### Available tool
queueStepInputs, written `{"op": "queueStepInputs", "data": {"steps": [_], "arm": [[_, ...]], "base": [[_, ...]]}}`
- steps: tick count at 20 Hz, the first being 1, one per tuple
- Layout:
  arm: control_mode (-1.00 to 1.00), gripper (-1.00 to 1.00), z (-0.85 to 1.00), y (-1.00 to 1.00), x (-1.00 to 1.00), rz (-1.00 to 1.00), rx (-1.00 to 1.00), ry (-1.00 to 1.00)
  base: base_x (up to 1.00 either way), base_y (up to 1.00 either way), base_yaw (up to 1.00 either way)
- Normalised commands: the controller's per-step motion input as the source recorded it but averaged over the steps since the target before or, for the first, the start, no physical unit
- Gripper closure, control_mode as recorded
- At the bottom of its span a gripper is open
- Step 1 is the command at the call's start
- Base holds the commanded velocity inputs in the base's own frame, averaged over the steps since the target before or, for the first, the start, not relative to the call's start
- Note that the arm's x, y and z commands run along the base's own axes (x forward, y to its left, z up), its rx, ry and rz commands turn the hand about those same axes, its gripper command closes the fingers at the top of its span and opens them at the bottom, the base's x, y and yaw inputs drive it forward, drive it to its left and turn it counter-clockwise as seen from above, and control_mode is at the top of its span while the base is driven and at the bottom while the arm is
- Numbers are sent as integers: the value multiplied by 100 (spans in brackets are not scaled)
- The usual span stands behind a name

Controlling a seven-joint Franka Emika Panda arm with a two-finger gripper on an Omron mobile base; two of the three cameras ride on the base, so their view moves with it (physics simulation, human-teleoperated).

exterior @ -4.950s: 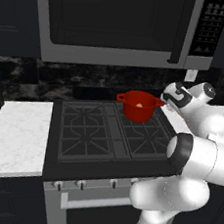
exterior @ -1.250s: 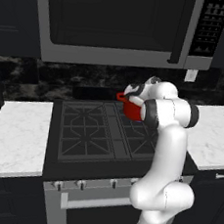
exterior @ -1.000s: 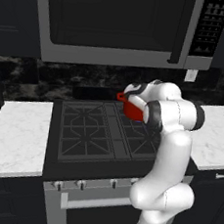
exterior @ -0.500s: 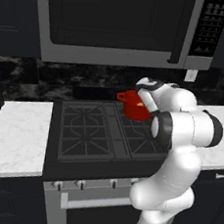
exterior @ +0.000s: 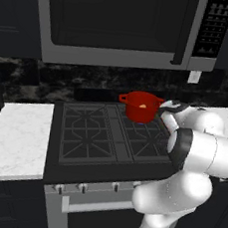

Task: Put the garlic and potato in the pot. Retrieve the spatula and lightly stir the vegetables in the pot.

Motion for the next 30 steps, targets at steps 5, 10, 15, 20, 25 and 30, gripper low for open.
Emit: {"op": "queueStepInputs", "data": {"steps": [5,10,15,20,25,30], "arm": [[-100,-100,67,-14,38,-1,-1,59],[-100,-100,95,-17,19,0,-1,39],[-100,-100,1,-17,0,0,0,12],[-100,-100,-12,-21,0,0,0,7],[-100,-100,-6,-87,-22,-6,5,12],[-100,-100,0,-100,-39,-18,19,17]], "base": [[0,0,0],[0,0,0],[0,0,0],[0,0,0],[0,0,0],[0,0,0]]}}
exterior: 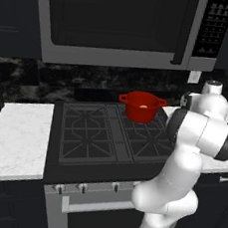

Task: Put the garlic and potato in the pot. Retrieve the spatula and lightly stir the vegetables in the pot.

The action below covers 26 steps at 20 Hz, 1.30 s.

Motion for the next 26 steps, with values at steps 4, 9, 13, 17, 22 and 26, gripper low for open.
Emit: {"op": "queueStepInputs", "data": {"steps": [4,9,13,17,22,26], "arm": [[-100,-100,0,-100,-37,-18,24,12],[-100,-100,-2,-99,-25,-14,13,3],[-100,-100,0,-17,-3,-6,0,0],[-100,-100,0,-3,0,0,0,0],[-100,-100,-16,-7,-4,0,0,0],[-100,-100,-36,-9,-5,0,0,-10]], "base": [[0,0,0],[0,0,0],[0,0,0],[0,0,0],[0,0,0],[0,0,0]]}}
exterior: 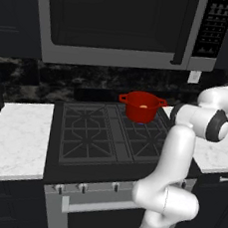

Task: Put the garlic and potato in the pot. Retrieve the spatula and lightly stir the vegetables in the pot.

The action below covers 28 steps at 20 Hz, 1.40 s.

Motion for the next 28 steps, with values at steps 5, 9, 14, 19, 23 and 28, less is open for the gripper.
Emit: {"op": "queueStepInputs", "data": {"steps": [5,9,14,19,23,28], "arm": [[-100,-100,-39,-23,-14,0,-6,-18],[-100,-100,-10,-49,-9,0,-10,1],[-100,-100,-3,-36,-2,0,-1,6],[-100,-100,-17,-40,0,0,0,1],[-100,-100,-17,-45,0,0,0,1],[-100,-100,-22,-26,-16,0,0,3]], "base": [[0,0,0],[0,0,0],[0,0,0],[0,0,0],[0,0,0],[0,0,0]]}}
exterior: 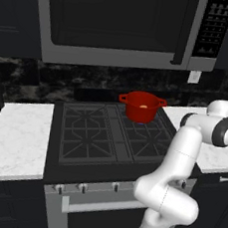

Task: Put the garlic and potato in the pot. Retrieve the spatula and lightly stir the vegetables in the pot.

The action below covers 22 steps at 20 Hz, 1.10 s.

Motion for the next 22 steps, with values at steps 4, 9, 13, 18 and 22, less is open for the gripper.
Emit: {"op": "queueStepInputs", "data": {"steps": [4,9,13,18,22], "arm": [[-100,-100,-37,-7,-27,0,0,6],[-100,-100,-42,0,-11,0,0,4],[-100,-100,-23,2,9,0,1,2],[-100,-100,-19,0,9,0,2,0],[-100,-100,-22,0,7,0,2,0]], "base": [[0,0,0],[0,0,0],[0,0,0],[0,0,0],[0,0,0]]}}
